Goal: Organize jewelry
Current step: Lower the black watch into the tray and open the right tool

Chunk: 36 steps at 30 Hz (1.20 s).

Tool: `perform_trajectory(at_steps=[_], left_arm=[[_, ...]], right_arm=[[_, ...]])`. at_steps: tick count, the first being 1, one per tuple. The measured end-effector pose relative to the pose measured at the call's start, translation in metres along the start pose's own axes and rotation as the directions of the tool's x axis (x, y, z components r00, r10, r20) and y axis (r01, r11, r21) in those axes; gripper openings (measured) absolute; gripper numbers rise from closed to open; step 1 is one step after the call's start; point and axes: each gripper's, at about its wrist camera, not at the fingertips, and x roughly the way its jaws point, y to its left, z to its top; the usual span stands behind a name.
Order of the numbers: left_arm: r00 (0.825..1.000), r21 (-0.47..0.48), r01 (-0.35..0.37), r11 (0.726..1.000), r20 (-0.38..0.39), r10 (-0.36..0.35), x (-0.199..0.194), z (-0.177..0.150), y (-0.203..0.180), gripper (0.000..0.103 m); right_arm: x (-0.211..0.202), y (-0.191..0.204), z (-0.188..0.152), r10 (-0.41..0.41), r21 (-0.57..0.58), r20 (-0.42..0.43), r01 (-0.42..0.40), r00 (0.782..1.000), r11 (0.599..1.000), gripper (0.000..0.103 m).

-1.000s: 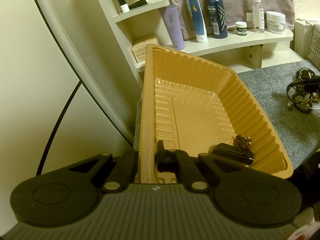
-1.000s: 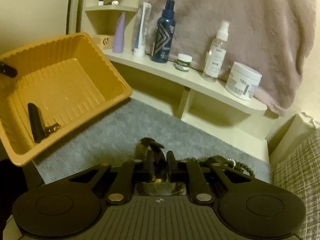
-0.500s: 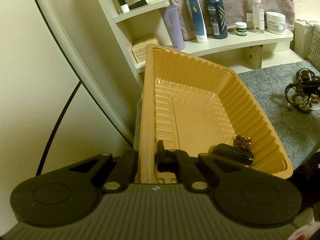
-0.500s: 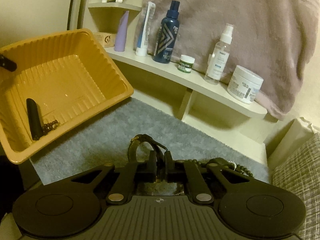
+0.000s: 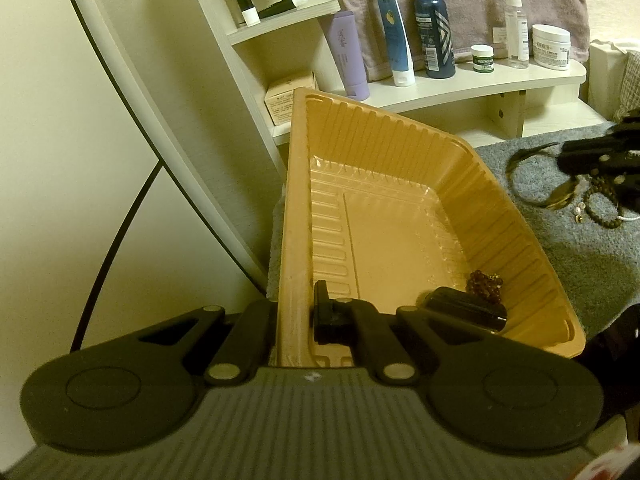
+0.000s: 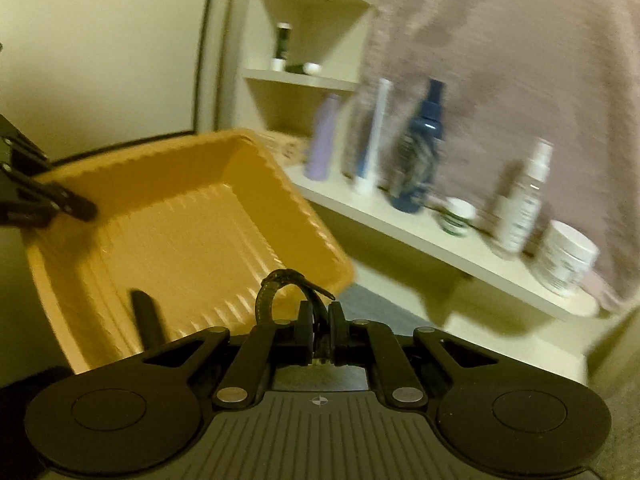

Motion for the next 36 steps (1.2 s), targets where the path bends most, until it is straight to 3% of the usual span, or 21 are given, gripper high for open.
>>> perform_trajectory(at_steps=[15,17,22,24,26,36], left_arm=[[1.000,-0.001,0.002,1.000,0.006,-0.002,0.000,0.002,-0.002,0.002],[1.000,-0.002,0.005,1.000,0.006,-0.005,0.000,0.002,-0.002,0.003],[1.000,-0.004,0.006,1.000,0.009,-0.006,0.000,0.002,-0.001,0.003],[1.000,-0.003,0.005,1.000,0.009,-0.005,0.001,0.001,-0.001,0.003],[1.000,-0.004,0.005,1.000,0.009,-0.005,0.001,0.001,-0.001,0.003],[1.000,0.003,0.004,1.000,0.013,-0.004,0.001,0.001,-0.002,0.003]], right_arm=[[0.027,0.032,0.011,0.124,0.036,-0.008,-0.123,0.992,0.992,0.007],[0.025,0.031,0.010,0.131,0.043,0.025,-0.132,0.991,0.990,0.008],[0.013,0.018,0.005,0.065,0.079,0.046,-0.068,0.997,0.995,0.019],[0.006,0.011,-0.001,0.022,0.088,0.043,-0.026,0.999,0.996,0.036],[-0.004,0.002,-0.012,-0.020,0.119,0.042,0.015,0.999,0.993,0.042],[-0.041,-0.041,-0.079,-0.205,0.316,-0.077,0.219,0.976,0.923,0.045]])
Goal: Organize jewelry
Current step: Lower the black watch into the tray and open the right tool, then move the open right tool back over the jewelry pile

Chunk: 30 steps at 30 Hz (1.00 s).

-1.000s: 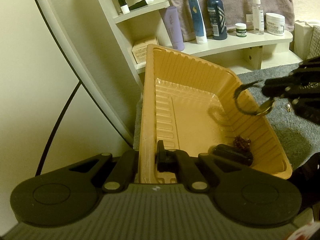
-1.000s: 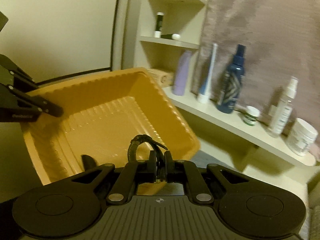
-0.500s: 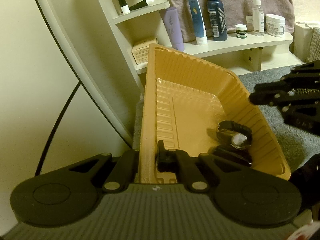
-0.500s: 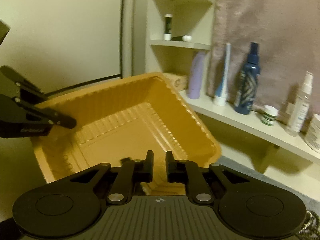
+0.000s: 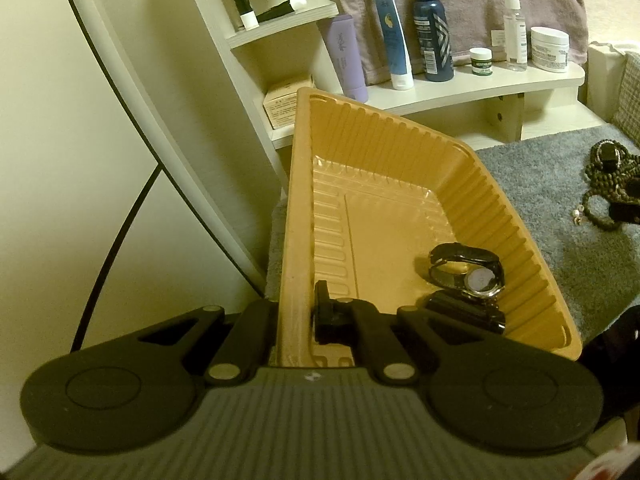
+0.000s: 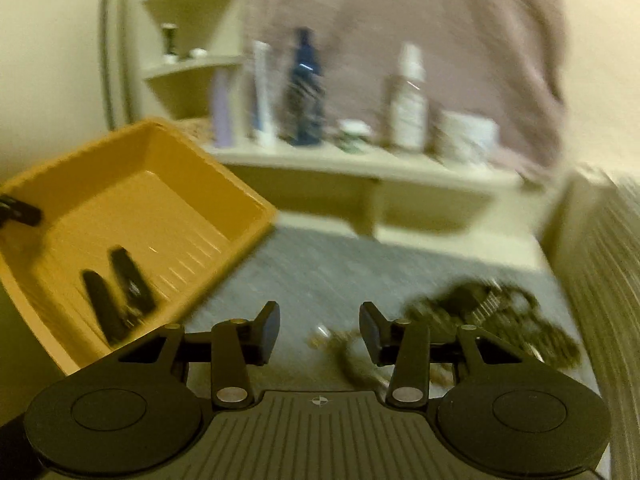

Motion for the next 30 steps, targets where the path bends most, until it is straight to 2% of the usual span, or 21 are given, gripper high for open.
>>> perform_trajectory(at_steps=[5,12,17,25,30], left_arm=[[1.000,0.000,-0.001,1.000,0.001,0.001,0.000,-0.001,-0.001,0.003],[1.000,0.002,0.000,1.000,0.002,0.000,0.000,-0.001,-0.001,0.003],[1.000,0.002,0.000,1.000,0.002,0.000,0.000,0.000,-0.001,0.003],[1.000,0.002,0.000,1.000,0.002,0.000,-0.001,0.000,-0.001,0.003],[1.000,0.002,0.001,1.000,0.003,-0.001,-0.001,0.001,-0.001,0.003]], right_arm=[[-0.005,-0.017,-0.015,-0.059,0.039,-0.038,0.061,0.998,0.997,0.045],[-0.006,-0.025,-0.018,-0.088,0.066,-0.047,0.091,0.995,0.994,0.045],[-0.004,-0.023,-0.018,-0.107,-0.003,-0.053,0.107,0.993,0.994,0.044],[-0.003,-0.036,-0.017,-0.104,-0.024,-0.064,0.102,0.993,0.994,0.042],[0.003,-0.030,-0.018,-0.089,-0.152,-0.095,0.074,0.992,0.986,0.035]])
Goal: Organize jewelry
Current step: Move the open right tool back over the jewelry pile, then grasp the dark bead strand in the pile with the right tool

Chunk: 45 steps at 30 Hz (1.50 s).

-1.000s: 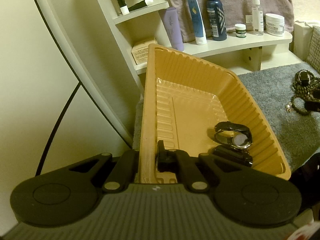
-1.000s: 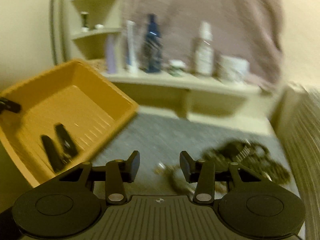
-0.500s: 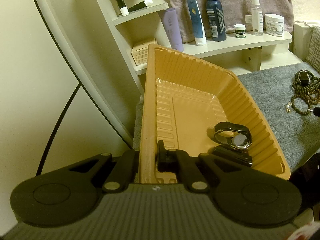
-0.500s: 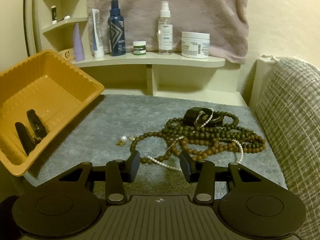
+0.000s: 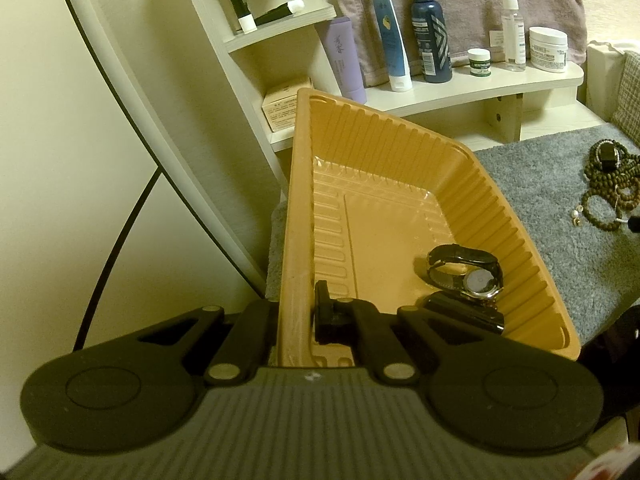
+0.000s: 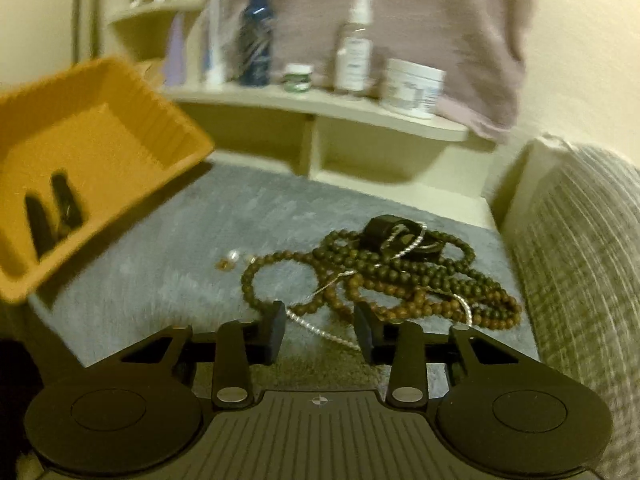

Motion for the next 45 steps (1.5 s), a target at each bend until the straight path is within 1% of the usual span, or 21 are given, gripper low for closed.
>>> perform_trajectory(at_steps=[3,5,7,9,13,16,18,21,24,27,28,29,30,32,34,37,41,45], left_arm=[[1.000,0.000,0.000,1.000,0.000,0.000,0.000,0.000,0.000,0.003],[1.000,-0.001,-0.001,1.000,-0.001,0.001,0.000,0.000,0.000,0.003],[1.000,0.000,0.000,1.000,-0.001,0.000,0.000,0.001,0.001,0.003],[1.000,0.000,0.000,1.000,0.000,0.000,0.000,0.000,0.001,0.003],[1.000,-0.001,0.001,1.000,0.000,-0.001,0.000,0.001,0.002,0.003],[1.000,-0.003,0.000,1.000,-0.001,0.000,0.000,0.001,0.002,0.003],[1.000,-0.005,0.000,1.000,-0.002,0.000,0.001,0.001,0.002,0.003],[1.000,-0.006,0.000,1.000,-0.002,0.000,0.000,0.001,0.003,0.003],[1.000,-0.006,0.000,1.000,-0.002,0.000,0.000,0.001,0.003,0.003],[1.000,-0.007,0.000,1.000,-0.001,0.000,0.000,0.001,0.002,0.003],[1.000,-0.008,0.000,1.000,-0.001,0.000,0.000,0.001,0.002,0.003],[1.000,-0.008,0.000,1.000,-0.001,0.000,0.000,0.001,0.002,0.003],[1.000,-0.007,0.000,1.000,-0.001,0.000,0.000,0.001,0.002,0.003],[1.000,-0.008,0.001,1.000,0.000,-0.001,-0.001,0.001,0.002,0.003],[1.000,-0.009,0.002,1.000,0.001,-0.002,0.000,0.001,0.002,0.003],[1.000,-0.010,0.003,1.000,0.001,-0.003,0.000,0.001,0.002,0.003],[1.000,-0.009,0.004,1.000,0.003,-0.004,0.000,0.002,0.002,0.003],[1.000,-0.007,0.004,1.000,0.006,-0.004,-0.001,0.002,0.002,0.003]], right_arm=[[-0.002,-0.008,0.000,-0.019,0.005,0.012,0.019,1.000,1.000,0.032],[-0.003,-0.018,0.002,-0.054,0.015,0.022,0.054,0.998,0.998,0.029],[-0.002,-0.023,0.004,-0.085,-0.010,0.028,0.085,0.996,0.996,0.026],[0.003,-0.028,0.008,-0.102,-0.051,0.026,0.103,0.994,0.993,0.025],[0.016,-0.027,0.012,-0.118,-0.212,0.005,0.117,0.993,0.970,0.023],[0.029,-0.022,0.009,-0.130,-0.343,-0.009,0.119,0.992,0.932,0.021],[0.036,-0.015,0.005,-0.138,-0.436,-0.017,0.117,0.990,0.892,0.019],[0.043,-0.007,0.000,-0.153,-0.530,-0.003,0.129,0.988,0.838,0.018],[0.047,0.002,-0.006,-0.162,-0.616,0.017,0.138,0.987,0.776,0.018],[0.050,0.010,-0.015,-0.177,-0.705,0.041,0.154,0.983,0.693,0.018],[0.050,0.010,-0.017,-0.178,-0.719,0.043,0.154,0.983,0.678,0.018],[0.050,0.010,-0.017,-0.176,-0.721,0.041,0.151,0.984,0.677,0.014],[0.049,0.009,-0.018,-0.173,-0.723,0.040,0.148,0.984,0.675,0.007],[0.046,0.008,-0.018,-0.174,-0.727,0.052,0.157,0.983,0.669,0.007],[0.038,0.006,-0.016,-0.171,-0.713,0.068,0.168,0.983,0.680,0.006],[0.026,0.002,-0.010,-0.181,-0.689,0.108,0.205,0.978,0.695,0.006],[0.003,-0.013,0.009,-0.212,-0.623,0.188,0.283,0.959,0.729,0.006],[-0.026,-0.028,0.035,-0.241,-0.555,0.280,0.361,0.929,0.749,0.006]])
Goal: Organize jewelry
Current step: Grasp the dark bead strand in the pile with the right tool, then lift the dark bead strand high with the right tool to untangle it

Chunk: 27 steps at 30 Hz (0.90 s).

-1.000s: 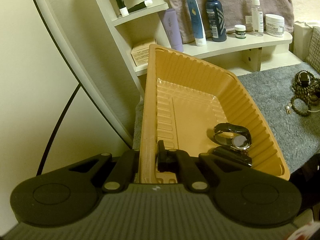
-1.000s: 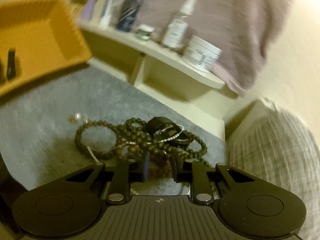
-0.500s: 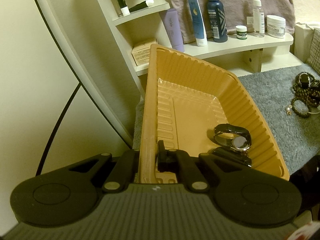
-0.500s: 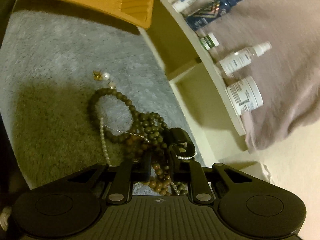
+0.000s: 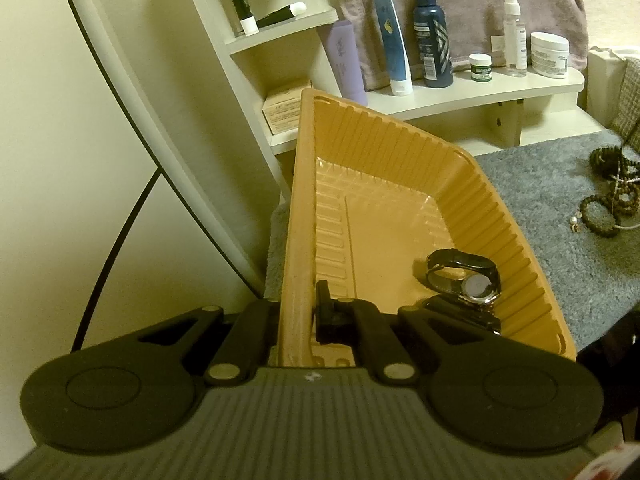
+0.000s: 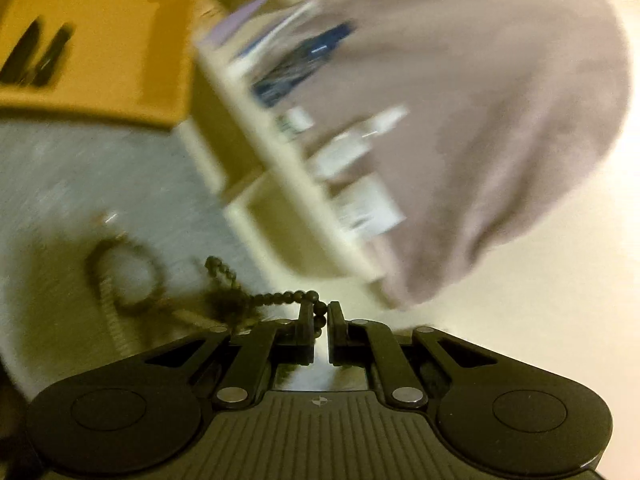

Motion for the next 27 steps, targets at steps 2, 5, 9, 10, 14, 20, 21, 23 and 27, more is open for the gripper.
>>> perform_trajectory(at_steps=[2,5,9,10,14,20,21,23,27], left_arm=[[1.000,-0.001,0.000,1.000,0.001,0.000,0.000,0.000,0.000,0.004],[1.000,-0.002,0.000,1.000,0.004,0.000,0.000,0.000,-0.001,0.004],[1.000,-0.001,0.000,1.000,0.005,0.000,0.000,0.001,-0.001,0.004],[1.000,-0.001,0.000,1.000,0.005,0.000,0.000,0.001,-0.001,0.004],[1.000,0.000,0.002,1.000,0.009,-0.002,-0.002,0.001,-0.002,0.004],[1.000,0.001,0.005,1.000,0.012,-0.005,-0.002,0.001,-0.002,0.005],[1.000,0.000,0.004,1.000,0.011,-0.004,-0.002,0.001,-0.002,0.005],[1.000,0.000,0.004,1.000,0.011,-0.004,-0.002,0.001,-0.002,0.005],[1.000,-0.001,0.003,1.000,0.011,-0.003,-0.002,0.001,-0.002,0.005]], right_arm=[[-0.008,-0.015,0.007,-0.045,0.010,0.028,0.045,0.999,0.999,0.006],[-0.018,-0.035,0.018,-0.090,0.033,0.057,0.088,0.994,0.996,0.006],[-0.028,-0.055,0.030,-0.127,0.039,0.085,0.125,0.988,0.991,0.006],[-0.030,-0.059,0.032,-0.137,0.036,0.091,0.134,0.986,0.990,0.006],[-0.039,-0.075,0.043,-0.169,0.039,0.115,0.165,0.979,0.985,0.006],[-0.048,-0.097,0.064,-0.205,0.026,0.171,0.203,0.964,0.979,0.006],[-0.049,-0.101,0.068,-0.209,0.023,0.181,0.208,0.961,0.978,0.006],[-0.050,-0.107,0.075,-0.213,0.009,0.196,0.215,0.957,0.976,0.006],[-0.052,-0.117,0.086,-0.228,-0.007,0.222,0.236,0.948,0.972,0.006]])
